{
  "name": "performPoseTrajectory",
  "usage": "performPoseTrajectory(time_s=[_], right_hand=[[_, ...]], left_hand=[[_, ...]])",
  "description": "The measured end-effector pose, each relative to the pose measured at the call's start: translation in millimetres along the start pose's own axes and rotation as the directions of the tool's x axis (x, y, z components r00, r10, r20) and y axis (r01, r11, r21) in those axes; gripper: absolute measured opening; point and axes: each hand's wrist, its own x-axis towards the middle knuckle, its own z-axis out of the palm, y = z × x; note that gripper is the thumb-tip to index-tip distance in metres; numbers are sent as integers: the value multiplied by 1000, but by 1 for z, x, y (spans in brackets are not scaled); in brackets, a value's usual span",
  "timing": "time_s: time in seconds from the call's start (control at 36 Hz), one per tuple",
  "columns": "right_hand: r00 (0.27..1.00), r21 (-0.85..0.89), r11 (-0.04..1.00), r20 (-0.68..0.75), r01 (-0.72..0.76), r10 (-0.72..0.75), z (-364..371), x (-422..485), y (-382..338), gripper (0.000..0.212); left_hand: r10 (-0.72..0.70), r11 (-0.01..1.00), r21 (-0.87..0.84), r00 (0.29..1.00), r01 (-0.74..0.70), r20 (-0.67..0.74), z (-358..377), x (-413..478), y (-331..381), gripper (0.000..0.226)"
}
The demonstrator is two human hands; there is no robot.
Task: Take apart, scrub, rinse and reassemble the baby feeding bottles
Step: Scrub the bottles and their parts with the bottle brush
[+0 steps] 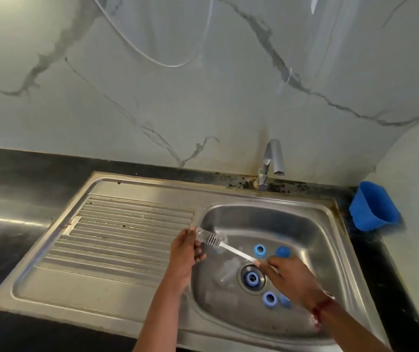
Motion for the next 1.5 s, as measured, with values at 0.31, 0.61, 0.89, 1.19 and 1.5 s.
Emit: performPoseTrajectory(time_s=[0.31,0.61,0.89,1.19,1.5], right_hand=[[876,-387,895,-323,223,-359,-7,4,0,49],[747,-611,739,-343,282,-569,-26,2,2,42],[701,-681,653,-286,331,-653,-25,-2,5,33],[956,308,939,287,-151,59,-25,22,-15,57],[995,-82,992,0,98,-98,-17,33,3,61]], left_hand=[[16,998,65,998,-20,67,-6,-10,11,36],[-113,986,130,992,105,56,8,2,3,29],[58,929,364,997,-71,46,22,6,0,22],[302,882,367,952,-295,41,29,8,-5,28],[66,994,-80,993,-74,-94,25,3,-3,12]])
